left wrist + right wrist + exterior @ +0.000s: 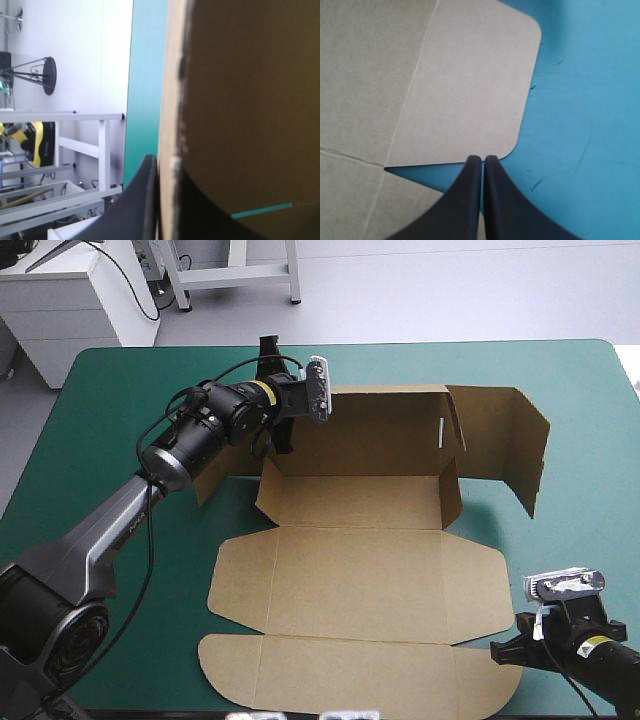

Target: Fold the box

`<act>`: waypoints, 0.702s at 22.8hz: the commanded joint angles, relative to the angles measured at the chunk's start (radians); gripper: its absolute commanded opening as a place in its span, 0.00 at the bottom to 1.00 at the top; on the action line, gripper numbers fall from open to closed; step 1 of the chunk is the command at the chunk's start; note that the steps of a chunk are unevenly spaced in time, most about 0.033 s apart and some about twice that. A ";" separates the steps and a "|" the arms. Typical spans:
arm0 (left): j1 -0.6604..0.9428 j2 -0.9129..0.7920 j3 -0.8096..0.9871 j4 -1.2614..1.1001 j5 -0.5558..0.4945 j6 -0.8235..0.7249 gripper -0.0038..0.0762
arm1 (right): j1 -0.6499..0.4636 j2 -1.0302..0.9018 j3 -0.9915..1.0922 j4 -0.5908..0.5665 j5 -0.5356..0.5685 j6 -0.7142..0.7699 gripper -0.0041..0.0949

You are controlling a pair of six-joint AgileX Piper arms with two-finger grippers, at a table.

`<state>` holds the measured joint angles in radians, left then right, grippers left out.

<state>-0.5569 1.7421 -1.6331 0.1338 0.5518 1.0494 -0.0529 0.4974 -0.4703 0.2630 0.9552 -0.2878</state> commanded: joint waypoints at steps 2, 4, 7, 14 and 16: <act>-0.063 -0.051 -0.039 0.083 -0.090 -0.051 0.04 | 0.002 0.006 -0.031 0.011 -0.042 -0.006 0.04; -0.084 -0.051 -0.039 0.140 -0.092 -0.128 0.04 | 0.002 0.006 -0.031 0.011 -0.042 -0.006 0.04; -0.115 -0.051 -0.034 0.313 -0.118 -0.354 0.04 | 0.002 0.006 -0.031 0.011 -0.042 -0.006 0.04; -0.206 -0.051 0.060 0.697 -0.108 -0.702 0.04 | 0.002 0.006 -0.031 0.004 -0.059 -0.010 0.04; -0.246 -0.051 0.112 0.804 -0.100 -0.783 0.04 | 0.002 0.006 -0.031 0.004 -0.070 -0.005 0.04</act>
<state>-0.7652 1.7432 -1.5318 0.8060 0.5105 0.3684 -0.0529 0.4974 -0.4703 0.2610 0.9454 -0.2886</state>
